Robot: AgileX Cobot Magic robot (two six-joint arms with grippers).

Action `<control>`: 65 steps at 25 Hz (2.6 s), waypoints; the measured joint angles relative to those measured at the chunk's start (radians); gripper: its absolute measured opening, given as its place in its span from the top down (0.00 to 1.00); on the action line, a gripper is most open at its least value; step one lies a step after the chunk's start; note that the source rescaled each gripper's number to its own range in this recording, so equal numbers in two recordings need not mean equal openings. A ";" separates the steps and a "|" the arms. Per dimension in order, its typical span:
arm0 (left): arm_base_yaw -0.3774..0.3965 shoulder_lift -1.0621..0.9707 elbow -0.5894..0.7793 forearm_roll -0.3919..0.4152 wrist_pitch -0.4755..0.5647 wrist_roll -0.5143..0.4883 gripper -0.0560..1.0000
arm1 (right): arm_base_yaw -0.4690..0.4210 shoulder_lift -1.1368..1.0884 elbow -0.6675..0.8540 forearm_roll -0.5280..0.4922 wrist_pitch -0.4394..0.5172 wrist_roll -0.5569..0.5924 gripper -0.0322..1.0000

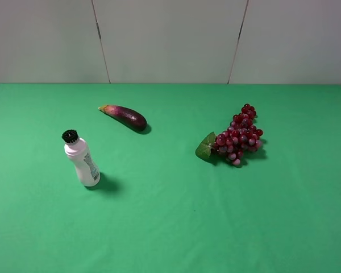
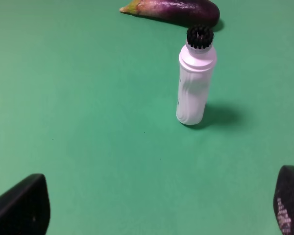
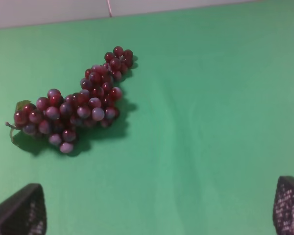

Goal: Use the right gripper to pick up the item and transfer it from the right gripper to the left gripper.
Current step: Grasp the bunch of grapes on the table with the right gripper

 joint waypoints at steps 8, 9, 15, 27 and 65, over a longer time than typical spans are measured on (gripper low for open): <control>0.000 0.000 0.000 0.000 0.000 0.000 0.04 | 0.000 0.000 0.000 0.000 0.001 0.000 0.00; 0.000 0.000 0.000 0.000 0.000 0.000 0.04 | 0.000 0.000 0.000 0.000 0.001 0.000 0.00; 0.000 0.000 0.000 0.000 0.000 0.000 0.04 | 0.000 0.000 0.000 0.000 0.001 0.000 0.00; 0.000 0.000 0.000 0.000 0.000 0.000 0.04 | 0.000 0.000 0.000 0.000 0.001 0.000 0.00; 0.000 0.000 0.000 0.000 0.000 0.000 0.04 | 0.200 1.159 -0.322 0.005 -0.179 0.169 0.00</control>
